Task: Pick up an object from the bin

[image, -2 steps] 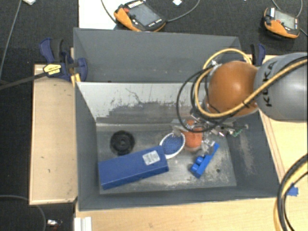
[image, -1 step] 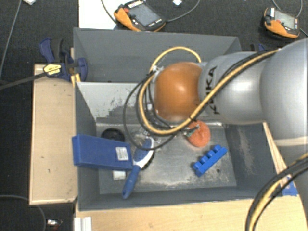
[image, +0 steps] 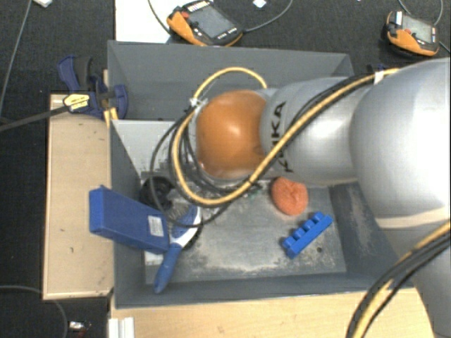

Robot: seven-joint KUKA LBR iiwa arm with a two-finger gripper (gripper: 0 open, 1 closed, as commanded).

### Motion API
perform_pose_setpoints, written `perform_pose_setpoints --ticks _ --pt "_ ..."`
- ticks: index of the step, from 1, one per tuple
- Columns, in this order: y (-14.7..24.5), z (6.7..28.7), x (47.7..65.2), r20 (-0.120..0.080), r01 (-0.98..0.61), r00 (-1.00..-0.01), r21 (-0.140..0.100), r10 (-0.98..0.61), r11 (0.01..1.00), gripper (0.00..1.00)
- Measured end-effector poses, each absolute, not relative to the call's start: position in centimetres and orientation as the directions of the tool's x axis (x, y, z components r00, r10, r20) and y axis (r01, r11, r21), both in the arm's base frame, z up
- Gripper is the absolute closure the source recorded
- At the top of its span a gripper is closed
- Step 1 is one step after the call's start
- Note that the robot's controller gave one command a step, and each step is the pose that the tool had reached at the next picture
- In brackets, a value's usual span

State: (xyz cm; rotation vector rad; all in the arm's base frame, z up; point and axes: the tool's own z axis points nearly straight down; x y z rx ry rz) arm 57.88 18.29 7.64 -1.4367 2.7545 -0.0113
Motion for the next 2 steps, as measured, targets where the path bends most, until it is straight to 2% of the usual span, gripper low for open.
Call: perform_pose_setpoints --ticks 1,2 --pt "18.9 9.5 57.6 -0.031 -0.82 -0.572 -0.017 -0.82 0.573 1.0" --pt "17.8 11.1 57.8 -0.028 -0.816 -0.578 -0.022 -0.816 0.578 1.0"
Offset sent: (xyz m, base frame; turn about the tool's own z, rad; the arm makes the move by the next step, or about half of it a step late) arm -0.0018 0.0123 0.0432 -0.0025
